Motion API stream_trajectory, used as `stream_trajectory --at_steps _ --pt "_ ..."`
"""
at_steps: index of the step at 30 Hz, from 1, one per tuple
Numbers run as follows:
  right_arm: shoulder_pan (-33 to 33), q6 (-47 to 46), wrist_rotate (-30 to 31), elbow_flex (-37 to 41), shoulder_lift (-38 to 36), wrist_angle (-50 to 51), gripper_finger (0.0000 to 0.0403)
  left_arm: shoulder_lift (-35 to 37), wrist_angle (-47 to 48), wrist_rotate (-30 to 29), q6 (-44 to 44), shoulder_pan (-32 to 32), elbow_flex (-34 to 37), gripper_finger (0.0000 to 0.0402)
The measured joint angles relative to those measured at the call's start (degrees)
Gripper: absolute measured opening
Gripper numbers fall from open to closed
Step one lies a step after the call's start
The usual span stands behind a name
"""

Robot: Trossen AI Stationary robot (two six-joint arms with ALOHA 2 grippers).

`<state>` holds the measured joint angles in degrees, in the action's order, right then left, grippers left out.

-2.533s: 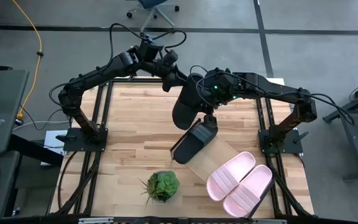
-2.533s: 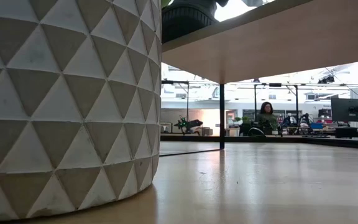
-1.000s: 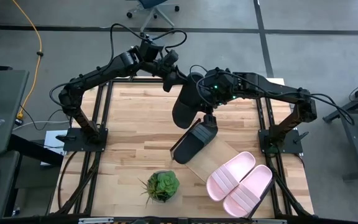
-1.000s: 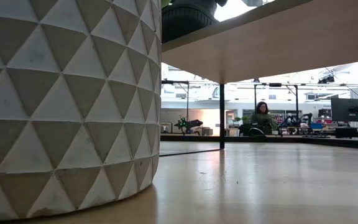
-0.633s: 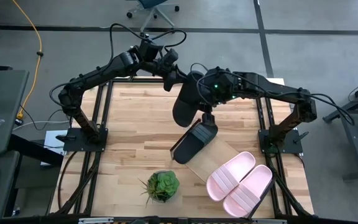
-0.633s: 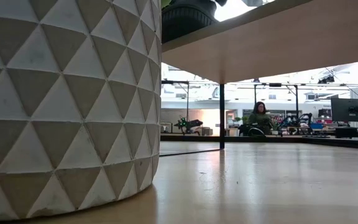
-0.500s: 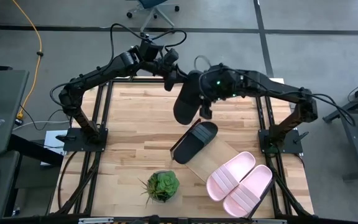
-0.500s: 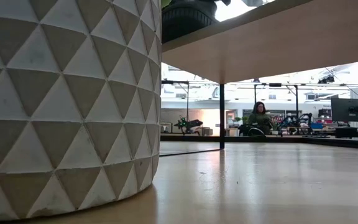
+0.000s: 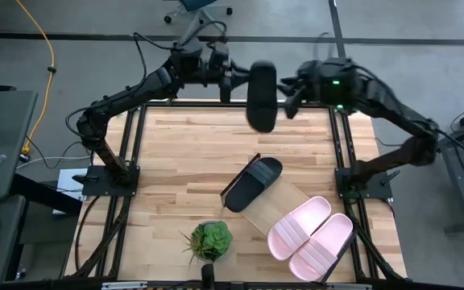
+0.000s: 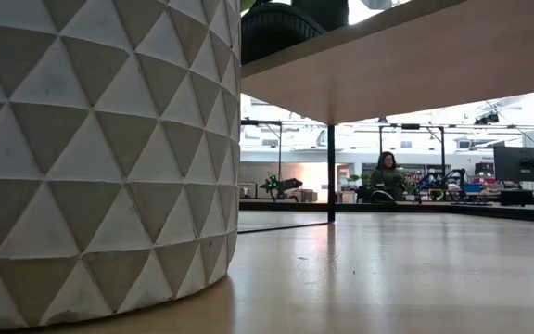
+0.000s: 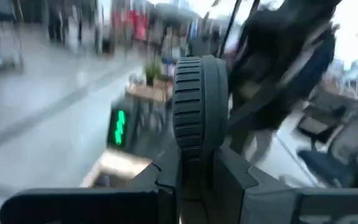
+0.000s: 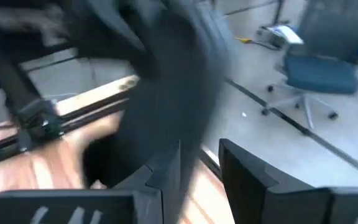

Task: Pick and place slides into the shelf
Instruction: Put the black slides on the shelf

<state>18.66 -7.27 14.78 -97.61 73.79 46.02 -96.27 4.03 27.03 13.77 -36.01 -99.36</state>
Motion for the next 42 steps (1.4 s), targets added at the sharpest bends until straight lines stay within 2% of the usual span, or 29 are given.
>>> stream_trajectory --at_steps 5,11,14,20,23,26,36,42 --pt "2.36 -5.73 -1.07 12.11 -10.91 -7.78 0.0103 0.16 -9.30 -1.22 0.15 0.02 -0.10 0.0046" --pt "2.75 -14.83 -6.42 34.16 -26.00 -32.06 0.0103 0.15 -16.25 -3.93 0.12 0.19 -0.10 0.0046" --pt "2.71 -18.23 -10.09 44.28 -31.98 -45.70 0.0103 0.15 -18.79 -7.26 0.11 0.95 -0.10 0.0046" --pt "2.71 -22.37 -12.32 57.92 -36.47 -67.88 0.0103 0.15 -27.22 -15.79 1.04 4.35 -0.10 0.0046" --pt "2.71 -22.38 -12.30 60.48 -36.19 -74.23 0.0103 0.15 -28.50 -20.00 1.06 6.20 -0.10 0.0046" --pt "2.71 -20.74 -12.28 60.49 -35.39 -75.27 0.0107 0.15 -28.76 -22.48 1.06 7.63 -0.10 0.0046" --pt "2.71 -17.75 -12.28 59.37 -32.39 -75.88 0.0191 0.13 -30.65 -23.19 3.00 8.41 -0.10 0.0046" --pt "2.71 -16.68 -13.05 59.37 -30.96 -79.83 0.0200 -0.50 -31.26 -23.18 3.25 9.05 -0.10 0.0046"
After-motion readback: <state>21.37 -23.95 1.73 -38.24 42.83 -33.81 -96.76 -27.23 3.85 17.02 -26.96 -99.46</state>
